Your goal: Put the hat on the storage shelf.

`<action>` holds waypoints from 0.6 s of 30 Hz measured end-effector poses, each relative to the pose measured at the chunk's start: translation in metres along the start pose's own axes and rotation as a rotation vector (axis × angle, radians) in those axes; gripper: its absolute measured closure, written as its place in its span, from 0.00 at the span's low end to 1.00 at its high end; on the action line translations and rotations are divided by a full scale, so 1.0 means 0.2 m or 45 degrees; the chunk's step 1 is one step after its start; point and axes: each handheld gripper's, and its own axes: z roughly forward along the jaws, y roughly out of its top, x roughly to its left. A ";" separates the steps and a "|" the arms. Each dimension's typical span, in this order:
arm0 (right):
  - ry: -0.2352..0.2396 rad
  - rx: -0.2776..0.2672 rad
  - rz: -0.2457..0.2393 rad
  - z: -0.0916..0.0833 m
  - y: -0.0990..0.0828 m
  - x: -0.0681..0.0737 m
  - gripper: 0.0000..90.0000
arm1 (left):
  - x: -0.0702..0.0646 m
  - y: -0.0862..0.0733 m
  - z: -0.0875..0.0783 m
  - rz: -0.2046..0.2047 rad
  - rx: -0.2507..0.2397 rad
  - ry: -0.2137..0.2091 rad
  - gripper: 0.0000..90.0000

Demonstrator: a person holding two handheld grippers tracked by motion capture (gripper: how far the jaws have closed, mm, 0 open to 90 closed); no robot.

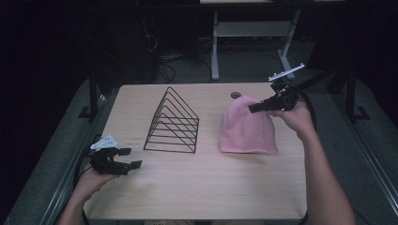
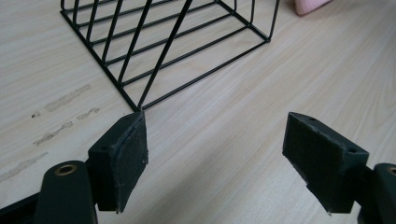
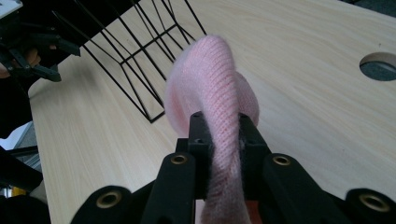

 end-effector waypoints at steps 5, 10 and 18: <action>0.005 -0.014 -0.026 -0.02 0.04 0.03 0.88 | 0.00 0.05 -0.02 0.020 0.004 -0.018 0.24; 0.009 -0.023 -0.062 -0.04 0.09 0.08 0.88 | 0.00 0.10 -0.05 0.052 0.009 -0.041 0.24; 0.023 -0.041 -0.117 -0.08 0.16 0.17 0.88 | 0.00 0.22 -0.12 0.097 -0.005 -0.077 0.24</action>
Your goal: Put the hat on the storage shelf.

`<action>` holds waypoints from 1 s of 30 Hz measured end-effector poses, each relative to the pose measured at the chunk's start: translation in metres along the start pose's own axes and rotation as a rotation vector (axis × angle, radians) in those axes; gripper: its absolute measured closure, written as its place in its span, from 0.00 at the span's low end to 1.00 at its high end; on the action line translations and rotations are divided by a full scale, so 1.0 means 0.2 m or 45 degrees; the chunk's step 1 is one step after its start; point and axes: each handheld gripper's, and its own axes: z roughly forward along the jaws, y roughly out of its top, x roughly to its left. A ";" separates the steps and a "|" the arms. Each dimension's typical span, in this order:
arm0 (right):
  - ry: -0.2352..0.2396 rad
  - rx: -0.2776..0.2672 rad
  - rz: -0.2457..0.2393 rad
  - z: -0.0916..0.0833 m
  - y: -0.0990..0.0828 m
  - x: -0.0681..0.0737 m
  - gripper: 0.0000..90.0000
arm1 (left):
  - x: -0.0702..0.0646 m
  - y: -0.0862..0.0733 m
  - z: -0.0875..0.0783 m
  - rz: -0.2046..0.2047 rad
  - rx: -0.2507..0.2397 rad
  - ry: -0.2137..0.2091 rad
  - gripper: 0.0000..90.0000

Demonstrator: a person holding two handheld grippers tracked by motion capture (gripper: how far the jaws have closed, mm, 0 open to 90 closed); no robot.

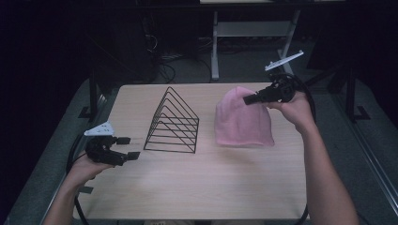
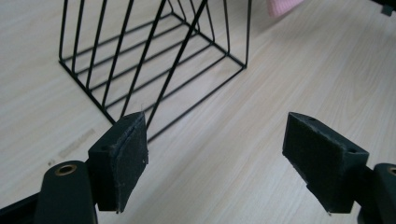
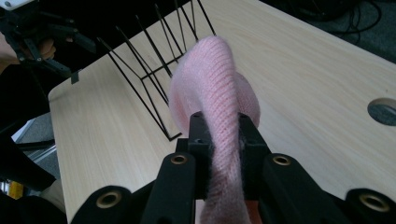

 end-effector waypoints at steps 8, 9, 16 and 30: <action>0.011 -0.020 -0.039 -0.04 0.07 0.07 0.88 | 0.00 0.10 -0.05 0.043 0.001 -0.010 0.24; 0.014 -0.021 -0.043 -0.04 0.08 0.08 0.88 | 0.00 0.11 -0.06 0.047 0.000 -0.014 0.24; 0.022 -0.031 -0.095 -0.06 0.17 0.15 0.88 | -0.02 0.20 -0.11 0.079 -0.031 -0.059 0.24; 0.061 -0.050 -0.205 -0.08 0.37 0.34 0.88 | -0.03 0.35 -0.13 0.116 -0.041 -0.100 0.24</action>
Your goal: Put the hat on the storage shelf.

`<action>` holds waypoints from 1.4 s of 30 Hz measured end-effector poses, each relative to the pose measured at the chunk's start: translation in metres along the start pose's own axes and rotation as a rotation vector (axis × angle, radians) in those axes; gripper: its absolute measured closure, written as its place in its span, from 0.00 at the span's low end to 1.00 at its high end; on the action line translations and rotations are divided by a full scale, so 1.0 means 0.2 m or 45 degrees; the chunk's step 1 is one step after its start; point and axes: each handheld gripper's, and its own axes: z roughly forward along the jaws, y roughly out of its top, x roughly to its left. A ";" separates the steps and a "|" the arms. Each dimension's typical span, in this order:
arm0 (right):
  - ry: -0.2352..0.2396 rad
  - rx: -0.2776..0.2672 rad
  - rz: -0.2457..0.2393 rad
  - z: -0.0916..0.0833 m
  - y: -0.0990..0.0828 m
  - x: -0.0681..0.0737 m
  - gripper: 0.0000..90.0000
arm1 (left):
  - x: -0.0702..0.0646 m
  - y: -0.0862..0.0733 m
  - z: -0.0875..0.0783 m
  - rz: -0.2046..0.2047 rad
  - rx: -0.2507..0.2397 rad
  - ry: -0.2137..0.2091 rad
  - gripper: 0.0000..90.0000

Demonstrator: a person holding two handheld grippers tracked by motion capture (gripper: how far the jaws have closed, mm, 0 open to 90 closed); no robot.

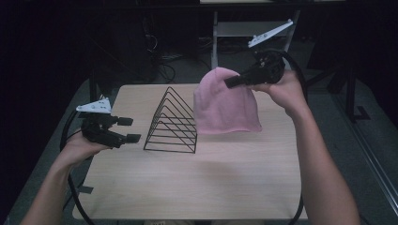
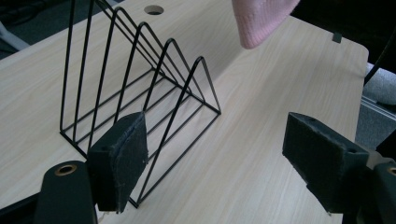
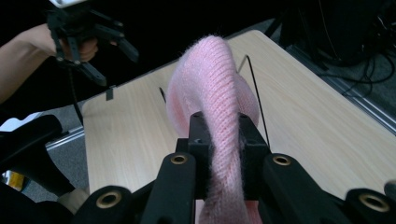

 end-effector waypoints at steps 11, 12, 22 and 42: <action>0.040 0.007 -0.078 0.08 0.16 0.10 0.88 | 0.00 0.08 0.00 0.021 0.009 -0.037 0.24; 0.046 0.006 -0.083 0.08 0.17 0.10 0.88 | 0.00 0.09 0.00 0.026 0.017 -0.038 0.24; 0.087 0.022 -0.103 0.18 0.29 0.14 0.88 | 0.00 0.17 0.03 0.053 0.001 -0.060 0.24; 0.156 -0.009 -0.151 0.32 0.43 0.21 0.88 | 0.05 0.22 0.10 0.027 0.001 -0.141 0.35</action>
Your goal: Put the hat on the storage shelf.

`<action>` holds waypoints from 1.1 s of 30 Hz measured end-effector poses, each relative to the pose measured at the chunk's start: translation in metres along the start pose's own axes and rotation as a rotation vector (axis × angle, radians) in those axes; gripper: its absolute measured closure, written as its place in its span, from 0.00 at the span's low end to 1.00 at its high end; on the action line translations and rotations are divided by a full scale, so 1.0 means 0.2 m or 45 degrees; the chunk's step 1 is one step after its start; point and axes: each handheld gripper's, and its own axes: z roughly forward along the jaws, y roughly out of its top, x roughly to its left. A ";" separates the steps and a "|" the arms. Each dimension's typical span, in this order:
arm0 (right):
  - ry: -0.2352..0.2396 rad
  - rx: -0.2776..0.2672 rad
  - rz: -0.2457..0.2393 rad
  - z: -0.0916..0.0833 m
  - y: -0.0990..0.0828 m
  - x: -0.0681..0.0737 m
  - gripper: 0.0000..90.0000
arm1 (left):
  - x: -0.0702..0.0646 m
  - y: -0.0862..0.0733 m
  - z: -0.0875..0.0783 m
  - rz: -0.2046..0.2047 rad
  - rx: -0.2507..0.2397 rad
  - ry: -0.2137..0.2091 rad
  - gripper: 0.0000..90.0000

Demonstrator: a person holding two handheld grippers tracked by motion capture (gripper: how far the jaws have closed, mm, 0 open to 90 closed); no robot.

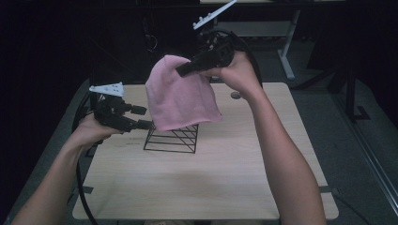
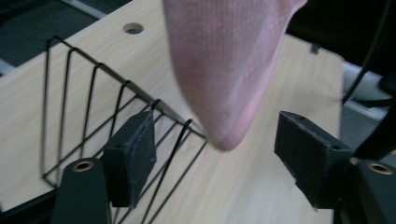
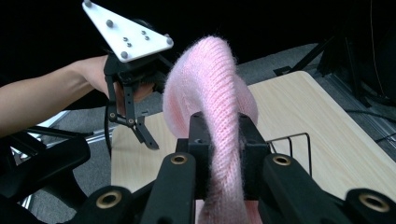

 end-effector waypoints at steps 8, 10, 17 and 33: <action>0.030 -0.019 -0.013 0.05 0.06 0.03 0.88 | 0.04 -0.01 0.00 -0.043 0.025 -0.038 0.57; 0.036 -0.022 -0.021 0.06 0.07 0.03 0.88 | 0.05 -0.02 0.00 -0.072 0.021 -0.033 0.68; 0.037 -0.033 -0.036 0.07 0.08 0.01 0.88 | 0.09 -0.02 -0.01 -0.071 0.024 -0.010 0.88; -0.007 -0.067 0.018 0.07 0.07 -0.07 0.88 | 0.17 0.04 -0.02 -0.062 0.046 0.091 0.93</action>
